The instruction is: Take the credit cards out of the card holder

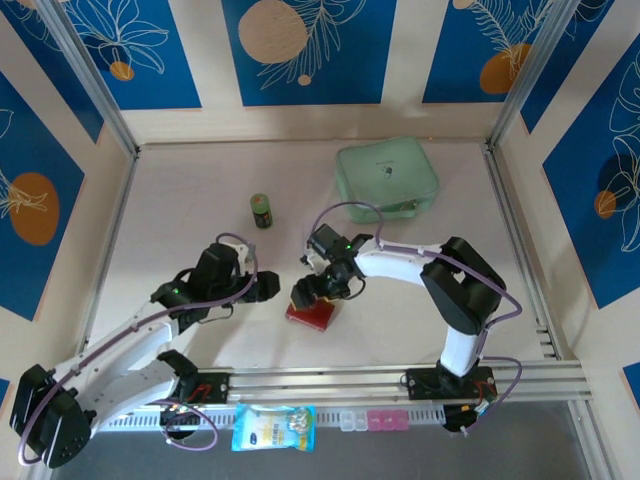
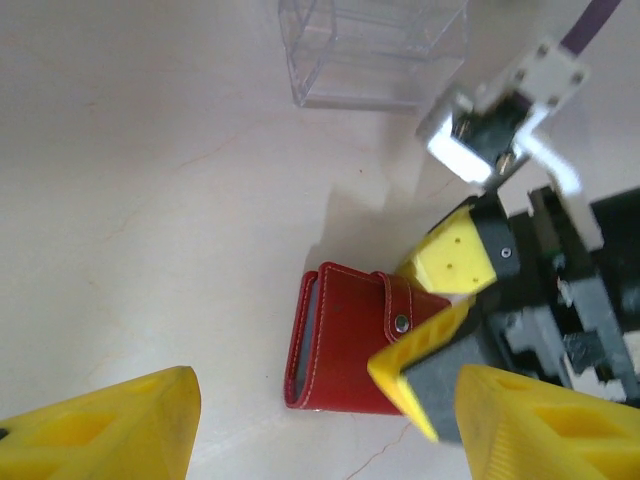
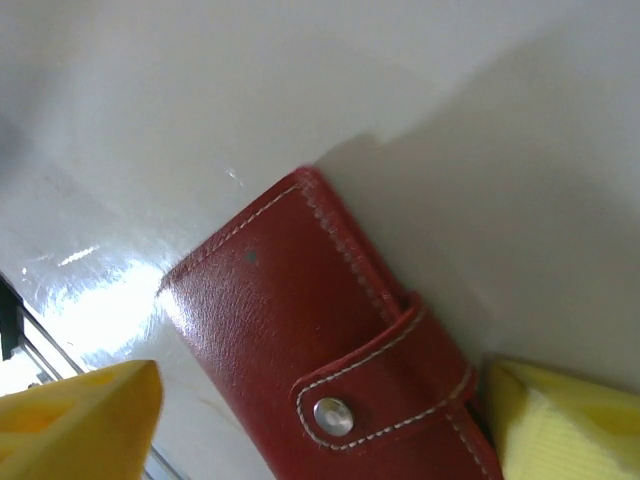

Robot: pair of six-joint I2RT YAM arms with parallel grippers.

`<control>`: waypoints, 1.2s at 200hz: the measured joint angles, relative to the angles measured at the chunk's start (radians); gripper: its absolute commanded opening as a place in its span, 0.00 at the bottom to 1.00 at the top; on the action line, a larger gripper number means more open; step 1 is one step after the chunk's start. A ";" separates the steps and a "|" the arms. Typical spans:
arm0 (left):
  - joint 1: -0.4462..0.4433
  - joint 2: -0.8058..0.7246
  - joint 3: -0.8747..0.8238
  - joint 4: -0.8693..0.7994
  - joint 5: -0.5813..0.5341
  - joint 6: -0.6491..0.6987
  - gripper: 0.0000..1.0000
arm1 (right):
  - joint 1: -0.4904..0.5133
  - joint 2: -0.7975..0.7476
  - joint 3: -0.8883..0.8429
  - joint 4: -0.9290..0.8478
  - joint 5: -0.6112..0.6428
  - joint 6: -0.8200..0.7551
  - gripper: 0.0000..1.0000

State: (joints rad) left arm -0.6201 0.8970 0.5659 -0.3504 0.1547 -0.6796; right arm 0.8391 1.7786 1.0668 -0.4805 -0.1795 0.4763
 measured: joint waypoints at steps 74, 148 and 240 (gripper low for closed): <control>0.000 -0.052 -0.049 -0.010 -0.032 -0.019 0.70 | 0.160 -0.029 0.044 -0.166 0.144 0.060 1.00; 0.000 -0.035 -0.005 -0.070 -0.097 -0.045 0.71 | 0.235 0.079 0.258 -0.375 0.283 0.138 1.00; 0.000 0.041 0.030 -0.098 -0.110 -0.048 0.73 | 0.233 0.196 0.368 -0.430 0.360 0.182 1.00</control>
State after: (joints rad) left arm -0.6201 0.9382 0.5961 -0.4480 0.0444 -0.7277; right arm 1.0721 1.9751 1.4349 -0.9104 0.1802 0.6582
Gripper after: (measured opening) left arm 0.724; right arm 0.999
